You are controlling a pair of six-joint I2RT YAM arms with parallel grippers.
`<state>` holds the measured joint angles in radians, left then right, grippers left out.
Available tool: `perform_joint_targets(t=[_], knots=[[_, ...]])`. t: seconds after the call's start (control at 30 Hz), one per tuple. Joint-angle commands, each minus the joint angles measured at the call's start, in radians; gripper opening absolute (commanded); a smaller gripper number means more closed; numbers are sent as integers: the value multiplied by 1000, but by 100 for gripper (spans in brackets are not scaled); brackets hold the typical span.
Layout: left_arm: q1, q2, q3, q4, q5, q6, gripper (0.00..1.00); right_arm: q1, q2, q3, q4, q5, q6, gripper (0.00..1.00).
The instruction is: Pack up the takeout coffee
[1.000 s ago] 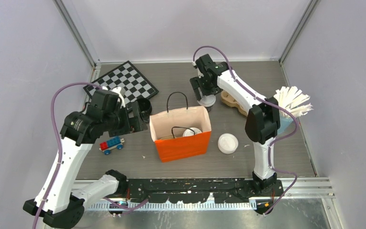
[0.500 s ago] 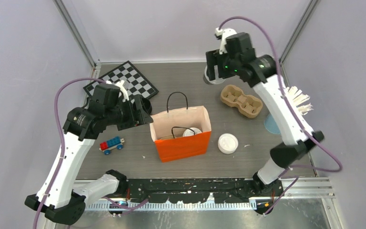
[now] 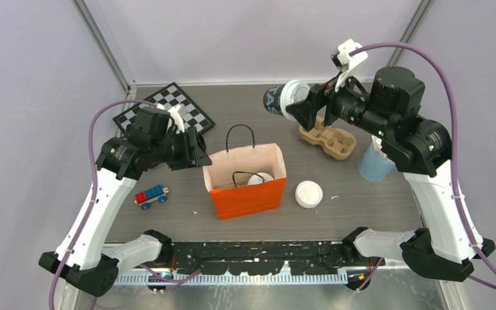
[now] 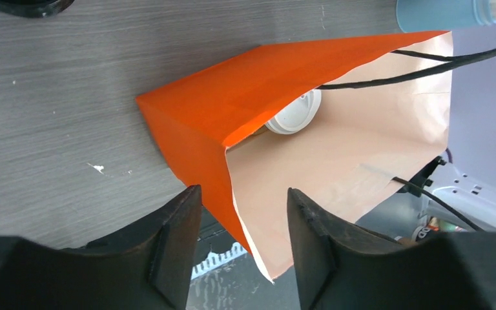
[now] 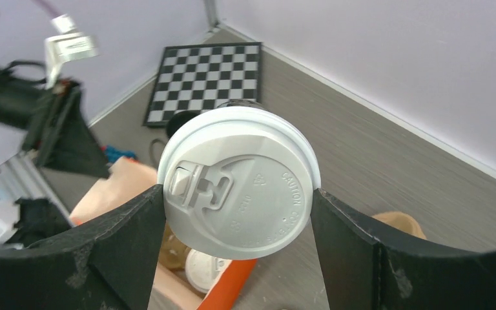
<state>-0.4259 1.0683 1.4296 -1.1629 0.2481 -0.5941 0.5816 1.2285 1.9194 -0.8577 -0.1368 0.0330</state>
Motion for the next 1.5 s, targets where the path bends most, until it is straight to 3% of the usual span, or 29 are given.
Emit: perform_joint_targets(t=[0.0, 0.13, 0.47, 0.7, 0.97, 1.23, 1.47], knots=[[1, 15, -2, 91, 41, 68, 48, 58, -53, -43, 57, -105, -57, 78], [1, 26, -24, 201, 84, 73, 35, 85, -89, -63, 41, -148, -44, 78], [1, 84, -47, 382, 171, 72, 31, 106, -119, -133, -36, -233, -26, 77], [1, 85, 28, 299, 106, 45, 61, 124, -97, -150, -56, -267, -70, 77], [1, 41, 118, 238, 83, 24, 69, 165, -57, -127, -112, -269, -110, 77], [1, 35, 161, 322, 250, -67, 89, 202, -15, -90, -70, -217, -110, 77], [3, 28, 162, 402, 332, -160, 93, 227, 23, -59, -32, -206, -111, 77]])
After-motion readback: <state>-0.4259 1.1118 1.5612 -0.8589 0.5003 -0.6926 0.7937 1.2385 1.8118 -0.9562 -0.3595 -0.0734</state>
